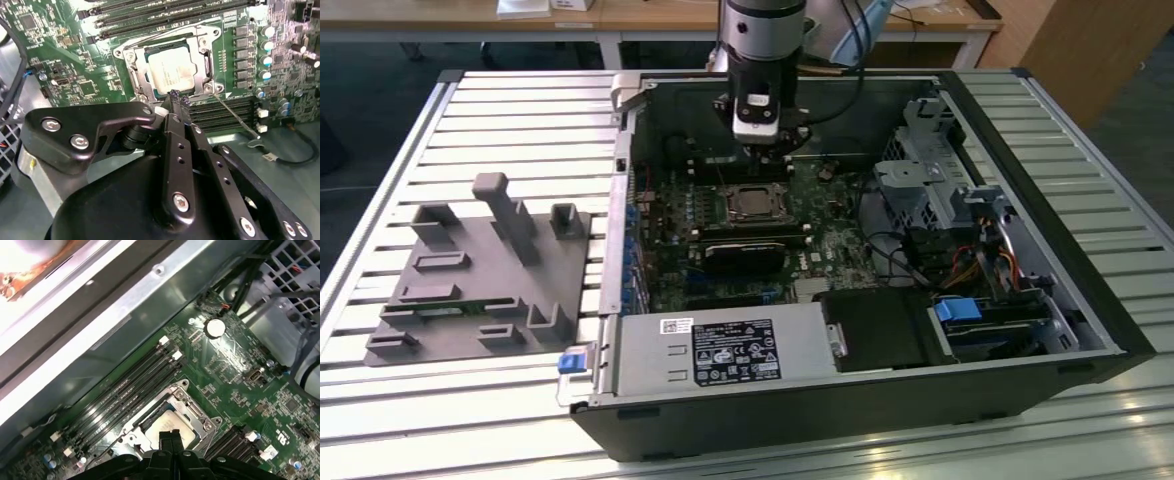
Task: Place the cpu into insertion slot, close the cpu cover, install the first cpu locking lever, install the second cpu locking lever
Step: 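Install the first cpu locking lever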
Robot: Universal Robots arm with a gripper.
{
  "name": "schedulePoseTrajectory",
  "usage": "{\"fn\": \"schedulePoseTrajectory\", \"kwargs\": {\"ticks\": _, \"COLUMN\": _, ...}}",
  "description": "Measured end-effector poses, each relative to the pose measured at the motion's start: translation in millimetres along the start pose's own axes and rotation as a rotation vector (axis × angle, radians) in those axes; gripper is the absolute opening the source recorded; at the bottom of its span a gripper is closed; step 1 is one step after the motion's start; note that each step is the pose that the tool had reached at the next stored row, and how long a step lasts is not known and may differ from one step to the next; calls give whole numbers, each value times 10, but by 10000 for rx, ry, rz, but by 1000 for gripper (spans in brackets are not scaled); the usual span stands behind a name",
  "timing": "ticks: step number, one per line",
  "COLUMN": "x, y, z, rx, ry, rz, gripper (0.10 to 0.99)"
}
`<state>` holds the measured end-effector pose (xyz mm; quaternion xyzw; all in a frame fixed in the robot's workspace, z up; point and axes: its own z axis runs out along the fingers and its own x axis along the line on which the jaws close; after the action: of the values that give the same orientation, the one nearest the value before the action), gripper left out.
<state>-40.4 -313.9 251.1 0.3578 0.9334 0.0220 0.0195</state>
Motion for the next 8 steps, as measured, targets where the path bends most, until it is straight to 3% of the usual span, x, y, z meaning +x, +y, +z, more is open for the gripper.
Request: {"fn": "schedulePoseTrajectory", "kwargs": {"ticks": 8, "x": 2, "y": -2, "z": 7, "rx": -29, "ry": 77, "rz": -1400, "gripper": 118}}
